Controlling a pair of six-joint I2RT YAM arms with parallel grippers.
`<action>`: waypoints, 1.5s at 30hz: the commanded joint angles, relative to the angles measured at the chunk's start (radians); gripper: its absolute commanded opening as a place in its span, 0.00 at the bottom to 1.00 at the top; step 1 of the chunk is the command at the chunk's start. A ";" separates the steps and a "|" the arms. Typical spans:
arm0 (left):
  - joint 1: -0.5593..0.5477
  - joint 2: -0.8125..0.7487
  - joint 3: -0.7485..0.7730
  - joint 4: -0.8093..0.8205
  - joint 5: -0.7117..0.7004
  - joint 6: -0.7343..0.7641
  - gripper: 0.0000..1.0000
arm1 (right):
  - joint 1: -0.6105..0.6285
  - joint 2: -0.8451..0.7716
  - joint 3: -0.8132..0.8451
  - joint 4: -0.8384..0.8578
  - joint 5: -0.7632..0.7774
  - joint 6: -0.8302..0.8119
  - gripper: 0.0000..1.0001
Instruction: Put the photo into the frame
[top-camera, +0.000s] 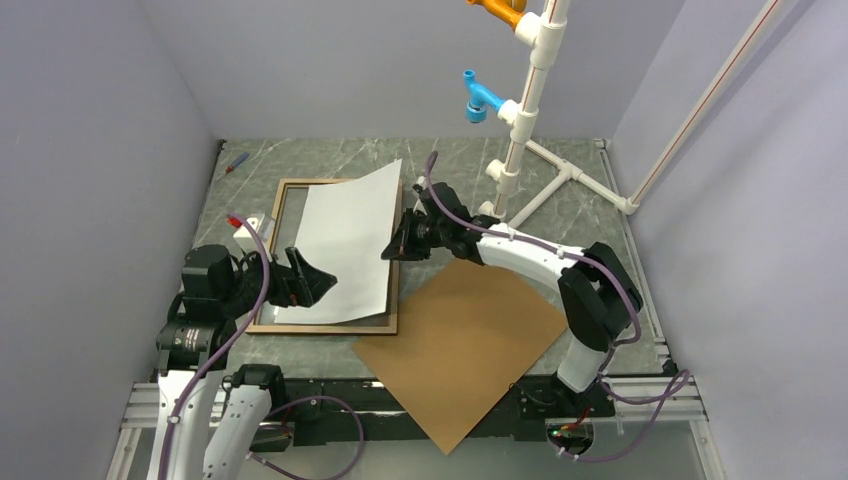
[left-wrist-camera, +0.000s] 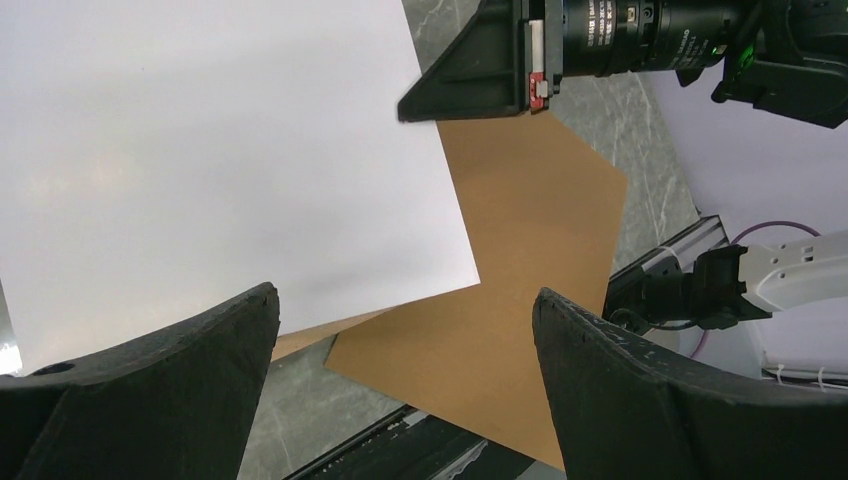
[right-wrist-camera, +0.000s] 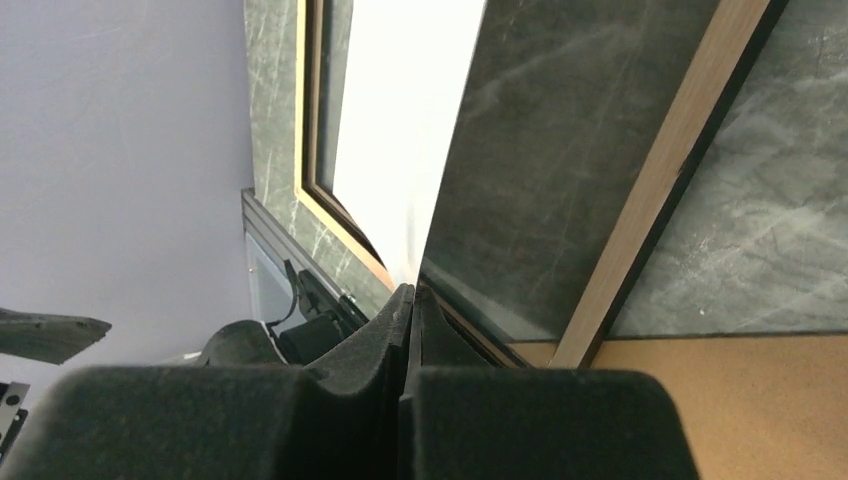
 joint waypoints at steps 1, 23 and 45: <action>0.005 -0.002 0.023 -0.016 -0.025 0.041 0.99 | -0.009 0.050 0.088 -0.034 0.017 0.004 0.00; 0.005 -0.002 0.012 -0.020 -0.021 0.055 0.99 | -0.012 0.154 0.216 -0.012 -0.145 -0.041 0.00; 0.005 -0.005 0.002 -0.017 -0.019 0.051 0.99 | -0.003 0.138 0.111 0.017 -0.115 -0.069 0.00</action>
